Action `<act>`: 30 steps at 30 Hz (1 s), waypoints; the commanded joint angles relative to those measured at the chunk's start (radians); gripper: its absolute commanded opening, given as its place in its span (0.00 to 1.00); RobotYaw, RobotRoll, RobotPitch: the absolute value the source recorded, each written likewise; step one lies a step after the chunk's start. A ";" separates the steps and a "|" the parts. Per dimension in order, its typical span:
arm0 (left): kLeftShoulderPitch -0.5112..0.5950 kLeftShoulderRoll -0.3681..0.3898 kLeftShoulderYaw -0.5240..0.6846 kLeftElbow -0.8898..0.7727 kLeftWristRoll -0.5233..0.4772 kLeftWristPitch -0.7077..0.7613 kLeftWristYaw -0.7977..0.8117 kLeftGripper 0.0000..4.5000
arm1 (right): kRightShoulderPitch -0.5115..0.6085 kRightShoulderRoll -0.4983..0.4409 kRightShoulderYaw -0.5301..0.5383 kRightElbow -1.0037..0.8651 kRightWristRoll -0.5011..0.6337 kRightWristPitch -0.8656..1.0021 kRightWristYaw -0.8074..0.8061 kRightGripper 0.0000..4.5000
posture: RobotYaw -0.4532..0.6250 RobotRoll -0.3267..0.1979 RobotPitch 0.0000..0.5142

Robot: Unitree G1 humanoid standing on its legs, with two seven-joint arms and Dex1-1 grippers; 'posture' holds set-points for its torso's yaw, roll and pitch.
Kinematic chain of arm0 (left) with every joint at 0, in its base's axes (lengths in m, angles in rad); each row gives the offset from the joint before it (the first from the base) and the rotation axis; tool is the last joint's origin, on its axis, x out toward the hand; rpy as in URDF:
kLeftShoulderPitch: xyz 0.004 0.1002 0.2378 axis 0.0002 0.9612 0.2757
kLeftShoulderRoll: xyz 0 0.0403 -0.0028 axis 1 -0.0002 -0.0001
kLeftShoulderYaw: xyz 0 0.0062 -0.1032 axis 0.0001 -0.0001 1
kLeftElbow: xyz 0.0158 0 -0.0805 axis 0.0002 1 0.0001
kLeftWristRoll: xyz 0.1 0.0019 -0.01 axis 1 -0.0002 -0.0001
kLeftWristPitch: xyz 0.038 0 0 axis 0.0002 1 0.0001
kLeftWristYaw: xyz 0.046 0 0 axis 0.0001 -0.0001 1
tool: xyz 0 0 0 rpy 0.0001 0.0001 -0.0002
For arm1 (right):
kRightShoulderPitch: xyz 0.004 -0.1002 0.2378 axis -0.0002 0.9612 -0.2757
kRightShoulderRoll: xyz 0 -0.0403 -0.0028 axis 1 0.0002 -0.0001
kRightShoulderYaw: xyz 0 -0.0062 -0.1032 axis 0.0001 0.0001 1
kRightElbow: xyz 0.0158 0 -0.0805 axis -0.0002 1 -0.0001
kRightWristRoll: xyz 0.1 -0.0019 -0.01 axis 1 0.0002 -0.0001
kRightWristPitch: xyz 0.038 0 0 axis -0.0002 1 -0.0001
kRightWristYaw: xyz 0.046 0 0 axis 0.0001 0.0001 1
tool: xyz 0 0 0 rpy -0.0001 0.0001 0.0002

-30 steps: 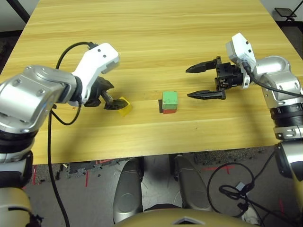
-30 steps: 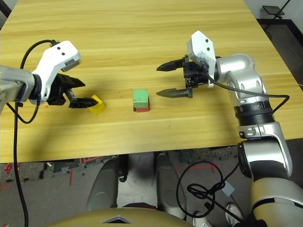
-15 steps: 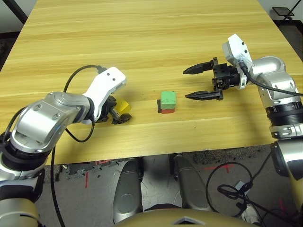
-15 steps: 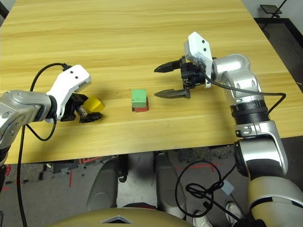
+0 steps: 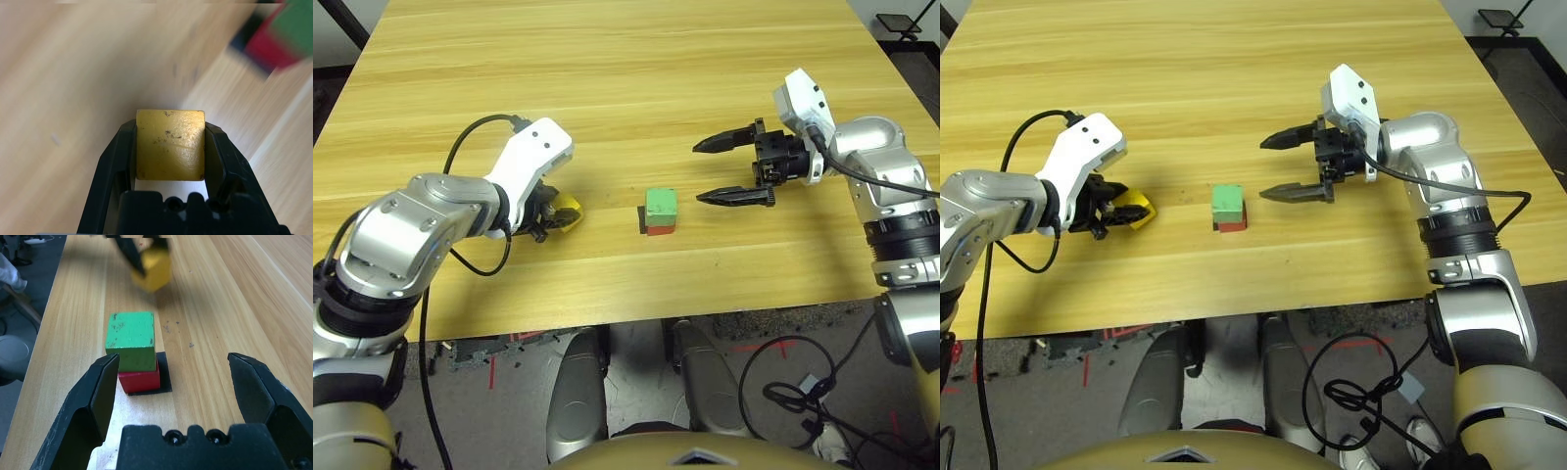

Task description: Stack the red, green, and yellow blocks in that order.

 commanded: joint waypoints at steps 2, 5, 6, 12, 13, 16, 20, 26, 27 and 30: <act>-0.185 0.016 -0.063 0.096 -0.028 -0.068 -0.130 0.44 | 0.007 -0.010 0.004 0.001 -0.010 -0.016 0.015 1.00 | 0.56 0.75 0.47; -0.289 -0.018 -0.108 0.156 -0.037 -0.065 -0.177 0.44 | 0.015 -0.008 0.008 -0.001 -0.013 -0.017 0.014 1.00 | 0.56 0.76 0.47; -0.319 -0.036 -0.130 0.177 -0.037 -0.071 -0.195 0.44 | 0.021 -0.008 0.009 -0.007 -0.013 -0.015 0.014 1.00 | 0.55 0.76 0.46; -0.393 -0.123 -0.244 0.235 -0.017 -0.138 -0.266 0.44 | 0.052 -0.012 0.008 -0.042 -0.009 -0.005 0.003 1.00 | 0.53 0.77 0.45; -0.392 -0.131 -0.253 0.232 -0.017 -0.145 -0.274 0.44 | 0.057 -0.013 0.007 -0.048 -0.009 -0.004 0.001 1.00 | 0.52 0.76 0.45; -0.375 -0.166 -0.271 0.212 -0.021 -0.152 -0.280 0.44 | 0.077 -0.017 0.002 -0.075 -0.004 0.010 -0.012 1.00 | 0.51 0.76 0.44; -0.352 -0.189 -0.292 0.186 -0.015 -0.168 -0.282 0.44 | 0.098 -0.023 -0.002 -0.110 0.002 0.027 -0.027 1.00 | 0.49 0.74 0.42; -0.352 -0.172 -0.321 0.173 0.001 -0.203 -0.316 0.44 | 0.104 -0.033 -0.005 -0.131 0.006 0.046 -0.040 1.00 | 0.48 0.74 0.42; -0.350 -0.173 -0.322 0.171 0.003 -0.205 -0.318 0.44 | 0.103 -0.034 -0.005 -0.132 0.006 0.046 -0.042 1.00 | 0.48 0.74 0.42; -0.349 -0.178 -0.323 0.170 0.006 -0.202 -0.323 0.44 | 0.101 -0.034 -0.005 -0.133 0.007 0.050 -0.044 1.00 | 0.48 0.74 0.43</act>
